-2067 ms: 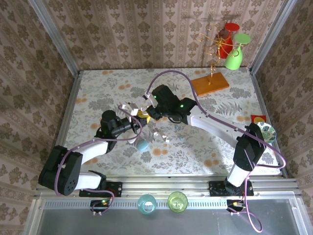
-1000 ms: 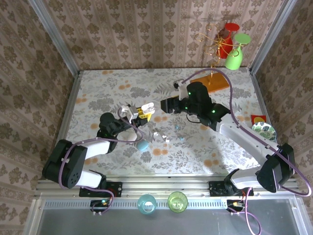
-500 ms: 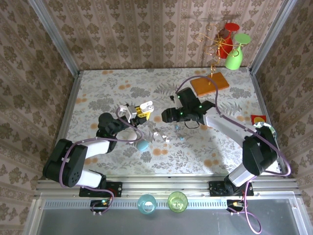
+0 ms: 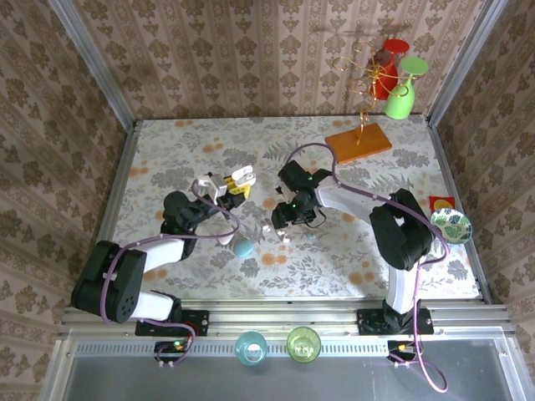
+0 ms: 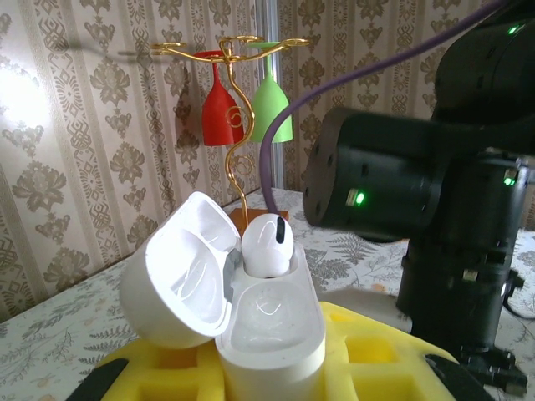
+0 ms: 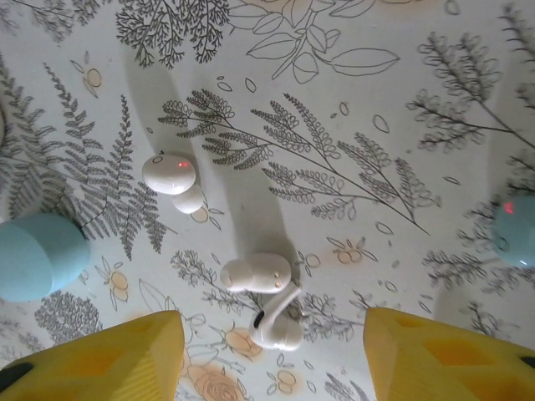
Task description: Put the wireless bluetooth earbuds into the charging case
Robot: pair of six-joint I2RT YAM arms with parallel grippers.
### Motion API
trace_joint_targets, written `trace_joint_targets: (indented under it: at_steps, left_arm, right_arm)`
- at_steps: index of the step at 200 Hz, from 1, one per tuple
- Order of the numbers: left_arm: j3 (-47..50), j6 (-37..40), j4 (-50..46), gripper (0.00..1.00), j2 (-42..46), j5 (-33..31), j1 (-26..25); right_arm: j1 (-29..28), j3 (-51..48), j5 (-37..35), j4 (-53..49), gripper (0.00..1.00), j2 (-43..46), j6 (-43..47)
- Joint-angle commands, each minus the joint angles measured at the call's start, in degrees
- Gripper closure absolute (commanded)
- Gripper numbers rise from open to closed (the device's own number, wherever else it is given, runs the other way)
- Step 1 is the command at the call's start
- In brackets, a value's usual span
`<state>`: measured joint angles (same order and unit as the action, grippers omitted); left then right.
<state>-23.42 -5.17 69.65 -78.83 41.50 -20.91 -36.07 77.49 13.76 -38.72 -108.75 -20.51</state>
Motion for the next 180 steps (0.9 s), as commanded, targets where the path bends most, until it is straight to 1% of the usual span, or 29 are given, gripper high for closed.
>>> trace_joint_targets:
  at_steps: [1, 9, 25, 72, 180]
  left_arm:
    - [0.0, -0.9, 0.6, 1.0, 1.6, -0.5, 0.4]
    - [0.1, -0.8, 0.5, 1.0, 1.8, -0.5, 0.4]
    - [0.2, -0.5, 0.1, 1.0, 2.1, -0.5, 0.4]
    - [0.2, -0.4, -0.3, 1.0, 2.4, -0.4, 0.5]
    - [0.0, -0.5, -0.6, 1.0, 3.1, 0.1, 0.5]
  right_arm:
    - [-0.4, 3.0, 0.4, -3.4, 0.42, -2.6, 1.9]
    - [-0.6, 3.4, 0.7, -3.5, 0.44, -3.3, 2.0]
    - [-0.7, 3.6, 1.3, -3.3, 0.46, -4.0, 2.2]
    - [-1.1, 3.6, 5.3, -2.7, 0.46, -6.4, 2.0]
    - [-3.3, 2.6, 11.9, -1.9, 0.46, -6.6, 3.1]
